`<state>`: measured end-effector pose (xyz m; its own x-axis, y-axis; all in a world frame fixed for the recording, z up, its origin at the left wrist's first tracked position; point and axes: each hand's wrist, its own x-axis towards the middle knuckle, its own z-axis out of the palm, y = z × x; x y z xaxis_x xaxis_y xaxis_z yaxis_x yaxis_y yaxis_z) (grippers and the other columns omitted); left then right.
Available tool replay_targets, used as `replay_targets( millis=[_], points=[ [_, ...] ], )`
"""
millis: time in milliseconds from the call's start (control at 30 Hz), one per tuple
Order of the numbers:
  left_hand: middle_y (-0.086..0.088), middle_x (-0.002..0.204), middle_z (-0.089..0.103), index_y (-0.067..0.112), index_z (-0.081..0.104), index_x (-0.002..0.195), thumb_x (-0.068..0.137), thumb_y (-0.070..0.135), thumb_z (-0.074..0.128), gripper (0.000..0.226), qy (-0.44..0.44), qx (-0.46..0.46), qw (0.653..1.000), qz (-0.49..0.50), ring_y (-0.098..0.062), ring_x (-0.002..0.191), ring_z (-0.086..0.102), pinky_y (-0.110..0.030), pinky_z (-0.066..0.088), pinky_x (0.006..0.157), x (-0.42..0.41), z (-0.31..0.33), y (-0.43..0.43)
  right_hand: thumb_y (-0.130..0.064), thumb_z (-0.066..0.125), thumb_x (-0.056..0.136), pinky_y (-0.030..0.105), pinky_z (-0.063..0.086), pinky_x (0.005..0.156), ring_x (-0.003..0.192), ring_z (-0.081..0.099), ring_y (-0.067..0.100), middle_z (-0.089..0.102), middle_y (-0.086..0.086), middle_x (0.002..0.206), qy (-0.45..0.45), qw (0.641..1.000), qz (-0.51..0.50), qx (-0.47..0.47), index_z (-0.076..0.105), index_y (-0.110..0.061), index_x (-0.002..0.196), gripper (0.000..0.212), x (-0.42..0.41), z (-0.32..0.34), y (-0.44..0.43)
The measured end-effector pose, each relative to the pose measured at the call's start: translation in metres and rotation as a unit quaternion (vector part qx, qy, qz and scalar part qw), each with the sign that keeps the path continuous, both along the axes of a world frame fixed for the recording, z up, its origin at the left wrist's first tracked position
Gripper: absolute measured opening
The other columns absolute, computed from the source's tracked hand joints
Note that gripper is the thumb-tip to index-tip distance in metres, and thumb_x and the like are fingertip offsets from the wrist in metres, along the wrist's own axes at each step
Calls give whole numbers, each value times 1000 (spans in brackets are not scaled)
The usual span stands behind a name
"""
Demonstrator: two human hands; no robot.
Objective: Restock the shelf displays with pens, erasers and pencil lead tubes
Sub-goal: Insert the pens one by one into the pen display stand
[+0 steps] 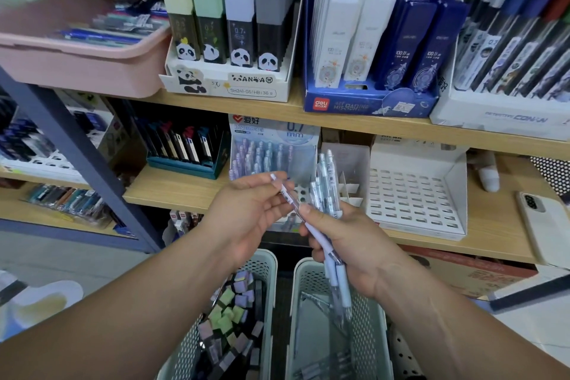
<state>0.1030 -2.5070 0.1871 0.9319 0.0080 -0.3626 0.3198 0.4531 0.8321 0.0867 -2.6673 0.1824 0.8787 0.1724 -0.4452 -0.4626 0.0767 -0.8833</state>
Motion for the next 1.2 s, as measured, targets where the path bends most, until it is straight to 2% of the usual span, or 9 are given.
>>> replay_targets(
  millis=[100, 333, 467, 600, 767, 900, 1033, 1100, 1200],
  points=[
    [-15, 90, 72, -3, 67, 110, 98, 3, 55, 17, 7, 1, 1000, -3, -22, 80, 70, -30, 61, 76, 0, 0, -4, -25, 80, 84, 25, 45, 53, 54, 55, 10, 68, 0, 67, -31, 999, -13, -24, 69, -9, 101, 25, -1, 0, -2],
    [-10, 70, 69, 3, 66, 90, 85, 7, 76, 11, 54, 91, 993, 55, -17, 57, 60, -21, 52, 50, 1, -5, -15, -10, 82, 82, 11, 44, 53, 53, 59, 0, 67, -10, 64, -125, 988, -24, -82, 70, -11, 90, 14, -2, -7, -4],
    [-14, 79, 72, -1, 69, 97, 86, 6, 75, 14, 13, 123, 990, 62, -17, 61, 64, -26, 59, 61, 7, -2, -15, -34, 78, 86, 20, 45, 56, 54, 58, 4, 64, -8, 70, -90, 989, -59, -103, 68, -12, 103, 30, -1, -7, -11],
    [-14, 82, 73, 6, 70, 109, 88, -1, 71, 22, -86, 185, 977, 66, -21, 70, 71, -28, 60, 69, 14, 7, -7, -29, 77, 88, 31, 43, 59, 54, 50, 15, 60, -1, 60, -21, 987, -125, -99, 68, -16, 94, 17, 4, -12, -23],
    [-6, 90, 71, 26, 69, 104, 88, 1, 72, 30, -209, 358, 904, 109, -24, 81, 72, -34, 60, 82, 26, 7, 7, -26, 78, 87, 30, 44, 55, 52, 49, 14, 59, -2, 57, -15, 985, -141, -94, 65, -14, 92, 19, 5, -13, -36],
    [17, 83, 66, 22, 73, 109, 88, 7, 73, 26, -265, 455, 843, 107, 3, 71, 62, -11, 51, 75, 32, 4, 7, -27, 78, 87, 30, 44, 57, 51, 49, 12, 59, -5, 55, -19, 986, -142, -89, 65, -16, 92, 18, 3, -13, -39],
    [22, 84, 63, 21, 74, 112, 88, 11, 73, 26, -292, 527, 791, 105, 4, 75, 60, -4, 45, 73, 41, 4, 5, -29, 78, 87, 30, 47, 57, 53, 50, 12, 61, -4, 58, -22, 986, -140, -85, 64, -14, 105, 28, 2, -14, -40],
    [23, 83, 64, 23, 74, 112, 88, 14, 73, 26, -286, 546, 781, 102, 2, 73, 60, -6, 45, 72, 46, 2, 3, -30, 79, 86, 30, 47, 58, 53, 50, 13, 61, -3, 59, -22, 987, -138, -78, 63, -15, 107, 30, 2, -13, -40],
    [15, 87, 70, 22, 74, 111, 88, 16, 73, 24, -286, 576, 760, 94, -4, 69, 56, -25, 52, 77, 51, -3, 0, -29, 79, 86, 32, 46, 59, 54, 50, 13, 61, -1, 61, -25, 988, -136, -70, 65, -15, 98, 23, 2, -12, -41]
  ],
)
